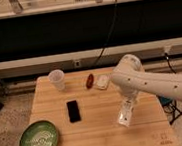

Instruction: Stand the bottle upright

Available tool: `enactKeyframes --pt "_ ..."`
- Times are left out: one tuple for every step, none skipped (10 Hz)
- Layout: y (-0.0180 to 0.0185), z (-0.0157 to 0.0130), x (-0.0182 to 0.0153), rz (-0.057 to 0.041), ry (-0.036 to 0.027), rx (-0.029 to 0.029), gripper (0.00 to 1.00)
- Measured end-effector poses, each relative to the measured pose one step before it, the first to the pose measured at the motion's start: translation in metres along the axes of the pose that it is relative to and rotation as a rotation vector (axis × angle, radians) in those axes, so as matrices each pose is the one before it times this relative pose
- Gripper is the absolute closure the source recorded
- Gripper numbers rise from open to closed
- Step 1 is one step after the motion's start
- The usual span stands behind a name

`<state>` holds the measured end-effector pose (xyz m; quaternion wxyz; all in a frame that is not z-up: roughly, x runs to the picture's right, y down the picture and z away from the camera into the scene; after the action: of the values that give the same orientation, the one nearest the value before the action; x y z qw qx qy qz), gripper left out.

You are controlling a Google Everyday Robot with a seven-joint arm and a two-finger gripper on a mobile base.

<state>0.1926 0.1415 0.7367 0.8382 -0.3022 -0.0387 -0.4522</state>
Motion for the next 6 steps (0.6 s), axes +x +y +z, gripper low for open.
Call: enactKeyframes --pt "-0.00493 -0.00222 0.0019 -0.00117 0.00365 -0.00056 1.0" --pt "-0.00148 -0.001 0.00121 0.00148 0.00189 -0.00199 1.0" --pt "-0.00071 -0.00123 0.00167 0.00379 0.00456 -0.00597 1.0" --pt "-0.00358 -0.00214 0.00019 -0.00191 0.00369 -0.00179 1.0" --pt "-0.00305 -0.00142 0.00054 0.00021 0.00128 -0.00013 1.0" --pt "-0.00222 -0.0013 0.00158 0.0038 0.00406 -0.00139 1.0"
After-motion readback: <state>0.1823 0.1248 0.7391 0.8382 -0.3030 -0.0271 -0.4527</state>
